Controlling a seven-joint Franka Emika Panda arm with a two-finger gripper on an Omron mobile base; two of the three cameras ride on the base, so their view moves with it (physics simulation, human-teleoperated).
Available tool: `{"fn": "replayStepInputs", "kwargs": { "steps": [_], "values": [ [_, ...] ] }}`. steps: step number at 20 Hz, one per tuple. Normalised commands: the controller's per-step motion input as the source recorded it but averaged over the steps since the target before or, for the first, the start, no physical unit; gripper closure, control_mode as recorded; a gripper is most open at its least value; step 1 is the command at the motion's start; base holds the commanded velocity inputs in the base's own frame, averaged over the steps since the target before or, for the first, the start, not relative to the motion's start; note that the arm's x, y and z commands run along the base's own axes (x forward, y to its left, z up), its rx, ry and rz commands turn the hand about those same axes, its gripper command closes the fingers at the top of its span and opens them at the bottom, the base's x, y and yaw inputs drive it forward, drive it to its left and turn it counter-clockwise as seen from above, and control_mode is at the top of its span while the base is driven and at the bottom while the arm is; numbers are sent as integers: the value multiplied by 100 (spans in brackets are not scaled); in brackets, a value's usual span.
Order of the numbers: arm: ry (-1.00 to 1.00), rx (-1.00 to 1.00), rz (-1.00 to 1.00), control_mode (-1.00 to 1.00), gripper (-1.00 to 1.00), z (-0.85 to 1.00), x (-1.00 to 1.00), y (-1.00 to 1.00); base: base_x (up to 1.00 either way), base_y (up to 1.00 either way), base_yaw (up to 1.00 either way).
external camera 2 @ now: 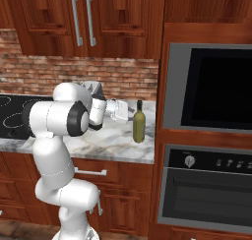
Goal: There is a wine glass and glass cup on the dining counter. Place the wine bottle next to the wine glass and the juice bottle next to the glass cup.
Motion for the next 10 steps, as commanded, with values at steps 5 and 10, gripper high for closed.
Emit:
{"fn": "replayStepInputs", "kwargs": {
  "steps": [5,10],
  "values": [
    [0,0,0,-100,-100,-8,1,-7,0,0,0],
    [0,0,0,-100,-100,-6,0,-10,0,0,0]
  ]
}}
